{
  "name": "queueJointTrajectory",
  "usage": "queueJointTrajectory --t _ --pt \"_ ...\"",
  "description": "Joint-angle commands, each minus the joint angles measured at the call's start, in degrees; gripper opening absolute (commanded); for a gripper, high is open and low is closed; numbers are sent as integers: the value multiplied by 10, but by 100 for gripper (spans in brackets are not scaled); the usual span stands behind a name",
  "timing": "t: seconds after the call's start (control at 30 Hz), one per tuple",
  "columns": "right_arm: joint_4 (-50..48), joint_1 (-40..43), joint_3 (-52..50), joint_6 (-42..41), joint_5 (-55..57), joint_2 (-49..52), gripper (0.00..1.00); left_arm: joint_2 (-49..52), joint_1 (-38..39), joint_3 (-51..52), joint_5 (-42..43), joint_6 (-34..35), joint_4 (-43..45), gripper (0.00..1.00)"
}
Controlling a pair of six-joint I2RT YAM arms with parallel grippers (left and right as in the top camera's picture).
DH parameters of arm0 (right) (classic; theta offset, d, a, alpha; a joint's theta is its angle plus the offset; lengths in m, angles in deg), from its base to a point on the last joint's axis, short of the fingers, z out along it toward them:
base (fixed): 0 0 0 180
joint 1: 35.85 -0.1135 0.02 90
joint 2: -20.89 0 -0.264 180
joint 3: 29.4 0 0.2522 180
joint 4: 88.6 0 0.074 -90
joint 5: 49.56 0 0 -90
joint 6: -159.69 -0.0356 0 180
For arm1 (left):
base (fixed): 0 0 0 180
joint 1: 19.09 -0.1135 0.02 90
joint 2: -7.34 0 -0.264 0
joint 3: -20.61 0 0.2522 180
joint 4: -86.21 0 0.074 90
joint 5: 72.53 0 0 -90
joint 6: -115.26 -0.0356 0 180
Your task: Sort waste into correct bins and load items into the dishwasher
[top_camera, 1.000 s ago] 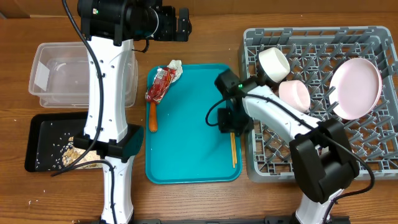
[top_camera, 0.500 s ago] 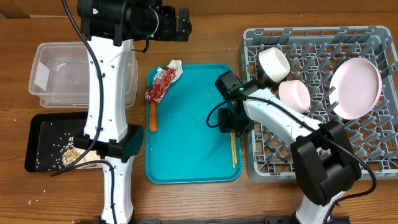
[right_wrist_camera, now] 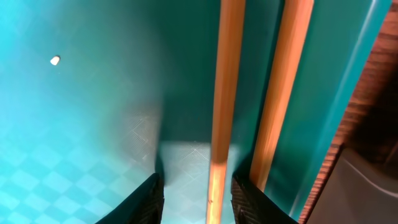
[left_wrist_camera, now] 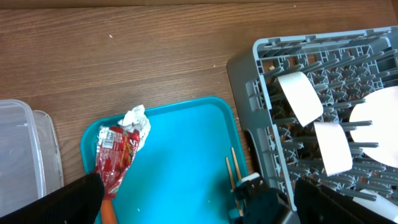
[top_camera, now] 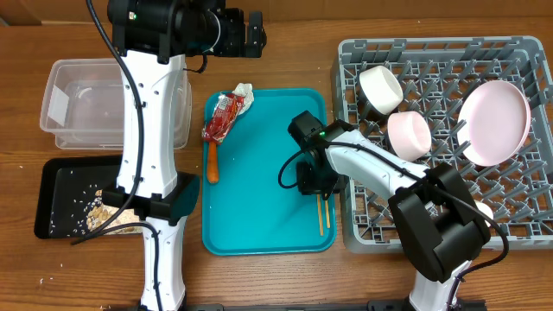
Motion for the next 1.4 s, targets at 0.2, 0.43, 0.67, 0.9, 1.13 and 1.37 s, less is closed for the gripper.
queueJointTrajectory --t 0.2,0.43,0.67,0.9,1.13,1.37 --pt "5 -13 -1 2 -28 1 4 3 3 -2 -3 -13 -1 100" --pt "80 -13 70 -1 -20 -17 4 3 3 -2 -3 -13 -1 100" --pt "160 -5 189 10 -20 -74 4 3 3 -2 -3 -13 -1 100" --pt "207 69 252 31 37 -100 4 3 3 -2 -3 -13 -1 100" --pt "214 166 250 101 35 -100 4 3 3 -2 -3 -13 -1 100" --pt "186 182 206 131 44 -97 4 3 3 -2 -3 -13 -1 100"
